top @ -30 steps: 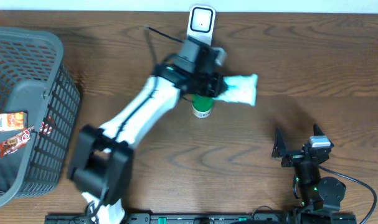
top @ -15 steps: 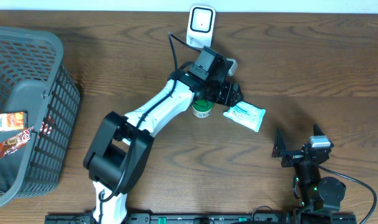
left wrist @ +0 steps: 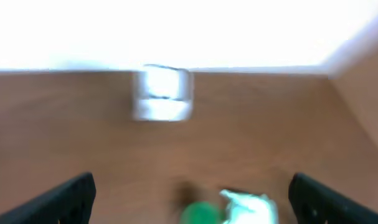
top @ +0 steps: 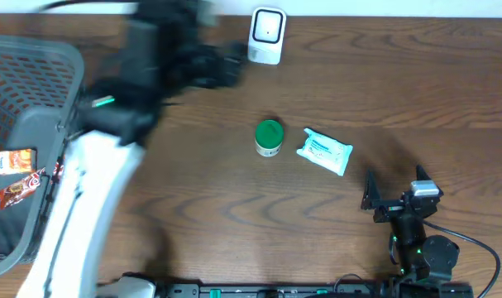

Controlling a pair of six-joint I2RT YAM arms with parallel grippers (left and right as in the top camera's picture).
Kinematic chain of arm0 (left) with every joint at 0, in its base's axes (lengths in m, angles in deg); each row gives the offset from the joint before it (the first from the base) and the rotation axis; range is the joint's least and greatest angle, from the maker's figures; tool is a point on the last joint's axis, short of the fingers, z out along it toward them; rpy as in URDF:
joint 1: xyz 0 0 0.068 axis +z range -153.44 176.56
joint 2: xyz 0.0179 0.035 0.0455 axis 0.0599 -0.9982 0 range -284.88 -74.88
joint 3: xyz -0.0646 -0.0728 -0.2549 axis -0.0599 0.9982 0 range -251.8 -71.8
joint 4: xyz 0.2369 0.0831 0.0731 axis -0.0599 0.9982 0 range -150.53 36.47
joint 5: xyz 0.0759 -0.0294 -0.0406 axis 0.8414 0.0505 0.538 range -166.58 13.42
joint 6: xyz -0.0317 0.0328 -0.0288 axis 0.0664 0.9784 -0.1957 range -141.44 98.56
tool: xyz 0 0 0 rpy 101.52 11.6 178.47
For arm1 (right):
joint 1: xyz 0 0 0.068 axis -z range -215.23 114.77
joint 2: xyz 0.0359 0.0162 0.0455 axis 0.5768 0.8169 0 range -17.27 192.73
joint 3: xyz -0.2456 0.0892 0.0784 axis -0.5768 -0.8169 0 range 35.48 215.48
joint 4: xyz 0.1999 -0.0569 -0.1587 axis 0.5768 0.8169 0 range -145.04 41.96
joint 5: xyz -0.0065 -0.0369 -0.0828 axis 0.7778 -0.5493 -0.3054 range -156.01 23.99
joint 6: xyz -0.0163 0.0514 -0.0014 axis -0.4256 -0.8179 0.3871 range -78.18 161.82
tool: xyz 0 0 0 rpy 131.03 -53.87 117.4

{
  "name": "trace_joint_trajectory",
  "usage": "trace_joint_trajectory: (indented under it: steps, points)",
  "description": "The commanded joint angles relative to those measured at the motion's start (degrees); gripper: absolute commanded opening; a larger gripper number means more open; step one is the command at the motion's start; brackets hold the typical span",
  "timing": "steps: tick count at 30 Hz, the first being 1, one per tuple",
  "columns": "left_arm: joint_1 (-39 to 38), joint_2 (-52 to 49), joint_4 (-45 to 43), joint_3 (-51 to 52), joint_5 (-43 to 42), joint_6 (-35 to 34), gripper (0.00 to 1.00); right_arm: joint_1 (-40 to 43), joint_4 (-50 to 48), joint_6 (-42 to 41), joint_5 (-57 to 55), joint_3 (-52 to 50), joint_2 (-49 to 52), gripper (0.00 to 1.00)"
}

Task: Scan the item barcode
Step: 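Pass the tissue pack under the scanner and drop it right of jar, then reach into the basket and grasp the red Top chocolate bar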

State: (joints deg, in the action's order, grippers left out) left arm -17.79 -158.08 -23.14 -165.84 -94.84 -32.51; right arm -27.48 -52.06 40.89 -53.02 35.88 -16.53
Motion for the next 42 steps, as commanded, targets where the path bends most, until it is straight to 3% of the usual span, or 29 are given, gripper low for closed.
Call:
trace_joint_trajectory:
  steps: [1,5,7,11,17,22,34,42]
  points:
    - [16.9,7.3,7.4,-0.4,13.0,-14.0,0.99,-0.6,0.3,-0.7,-0.5,-0.1,-0.2,0.99]
    - [33.9,9.9,13.3,-0.3,13.0,-25.2,0.99,-0.6,0.3,-0.7,-0.5,-0.1,-0.2,0.99]
    - [40.6,9.4,14.5,0.1,12.9,-26.1,0.98,-0.6,0.3,-0.7,-0.5,-0.1,-0.2,0.99]
    - [46.9,6.8,18.2,1.2,13.0,-23.4,0.98,-0.6,0.3,-0.7,-0.5,-0.1,-0.2,0.99]
    - [47.9,-1.5,23.3,4.2,13.4,-22.6,0.98,-0.6,0.3,-0.8,-0.5,-0.1,-0.2,0.99]
    - [48.1,-14.2,30.1,5.1,17.7,-46.4,0.98,-0.6,0.3,-0.7,-0.5,-0.1,-0.2,0.99]
    - [50.5,-29.1,29.6,5.1,24.5,-55.8,0.98,-0.6,0.3,-0.7,-0.5,-0.1,-0.2,0.99]
    - [52.6,-31.0,24.4,5.1,31.4,-53.0,0.98,-0.6,0.3,-0.7,-0.5,-0.1,-0.2,0.99]
